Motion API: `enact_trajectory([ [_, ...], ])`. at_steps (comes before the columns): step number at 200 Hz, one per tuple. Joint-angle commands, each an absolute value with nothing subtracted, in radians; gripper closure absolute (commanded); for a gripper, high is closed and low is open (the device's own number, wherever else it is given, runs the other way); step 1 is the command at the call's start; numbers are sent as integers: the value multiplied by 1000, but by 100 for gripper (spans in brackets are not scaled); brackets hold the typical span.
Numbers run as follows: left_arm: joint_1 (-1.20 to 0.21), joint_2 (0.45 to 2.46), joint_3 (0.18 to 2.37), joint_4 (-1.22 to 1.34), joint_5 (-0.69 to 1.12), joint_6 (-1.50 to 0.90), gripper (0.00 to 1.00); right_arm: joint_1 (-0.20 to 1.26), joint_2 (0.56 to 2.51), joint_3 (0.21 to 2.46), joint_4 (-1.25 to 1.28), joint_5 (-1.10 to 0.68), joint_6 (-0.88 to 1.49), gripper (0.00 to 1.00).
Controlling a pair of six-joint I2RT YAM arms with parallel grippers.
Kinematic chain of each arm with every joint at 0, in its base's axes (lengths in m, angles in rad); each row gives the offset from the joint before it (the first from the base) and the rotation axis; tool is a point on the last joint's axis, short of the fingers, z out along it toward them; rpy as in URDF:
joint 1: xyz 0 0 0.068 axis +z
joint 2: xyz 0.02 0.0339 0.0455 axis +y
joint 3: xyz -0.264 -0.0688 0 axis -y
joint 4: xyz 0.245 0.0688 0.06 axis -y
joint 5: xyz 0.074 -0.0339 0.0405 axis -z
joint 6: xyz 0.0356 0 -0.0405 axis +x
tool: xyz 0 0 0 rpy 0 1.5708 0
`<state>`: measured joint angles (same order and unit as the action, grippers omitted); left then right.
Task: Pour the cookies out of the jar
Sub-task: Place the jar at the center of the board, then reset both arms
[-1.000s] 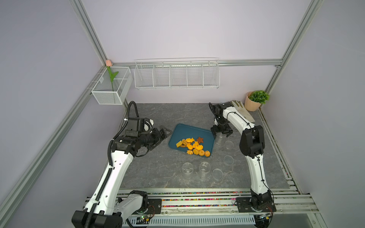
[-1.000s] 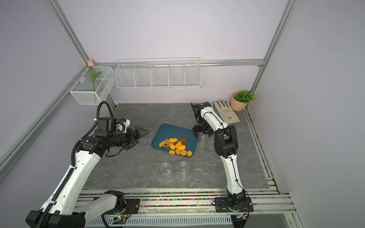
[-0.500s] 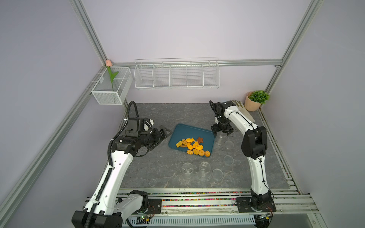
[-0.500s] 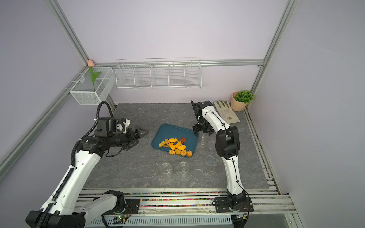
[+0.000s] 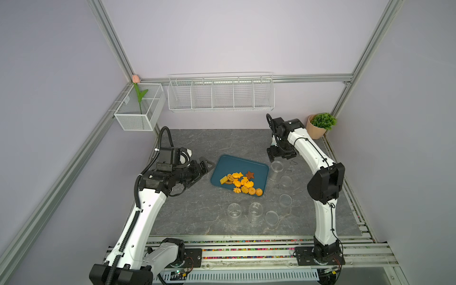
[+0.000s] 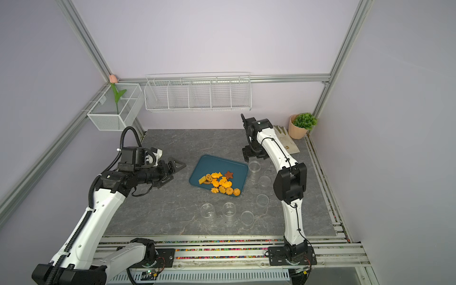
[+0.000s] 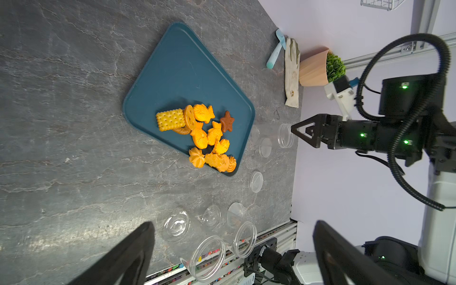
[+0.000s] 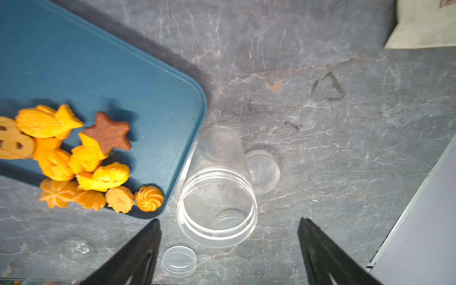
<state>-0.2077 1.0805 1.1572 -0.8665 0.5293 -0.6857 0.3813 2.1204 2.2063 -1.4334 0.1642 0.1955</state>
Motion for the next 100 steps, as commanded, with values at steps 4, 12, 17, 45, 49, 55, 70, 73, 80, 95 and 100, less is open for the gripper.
enact_trajectory([
  [4,-209,1060,1178,-907,490,-651,0,378,2013,2251,-1407,130,208,11],
  [12,-209,1058,1180,-910,481,-646,0,375,1984,2258,-1388,118,211,11],
  [17,-209,1058,1179,-912,477,-645,0,372,1968,2262,-1376,110,213,11],
  [45,-209,1054,1178,-910,463,-645,0,327,1874,2268,-1316,42,230,11],
  [49,-209,1055,1178,-911,458,-644,0,321,1858,2263,-1303,31,233,11],
  [55,-209,1053,1178,-911,449,-644,0,308,1834,2247,-1282,20,237,11],
  [70,-208,1050,1177,-906,436,-648,1,280,1770,2198,-1223,1,247,11],
  [73,-208,1051,1177,-903,435,-649,0,275,1757,2188,-1214,-3,249,11],
  [80,-208,1051,1174,-898,436,-653,1,264,1731,2165,-1192,-10,251,11],
  [95,-208,1054,1175,-891,438,-655,0,243,1690,2131,-1165,-16,250,11],
  [100,-207,1055,1177,-891,436,-655,0,236,1676,2120,-1159,-19,249,11],
])
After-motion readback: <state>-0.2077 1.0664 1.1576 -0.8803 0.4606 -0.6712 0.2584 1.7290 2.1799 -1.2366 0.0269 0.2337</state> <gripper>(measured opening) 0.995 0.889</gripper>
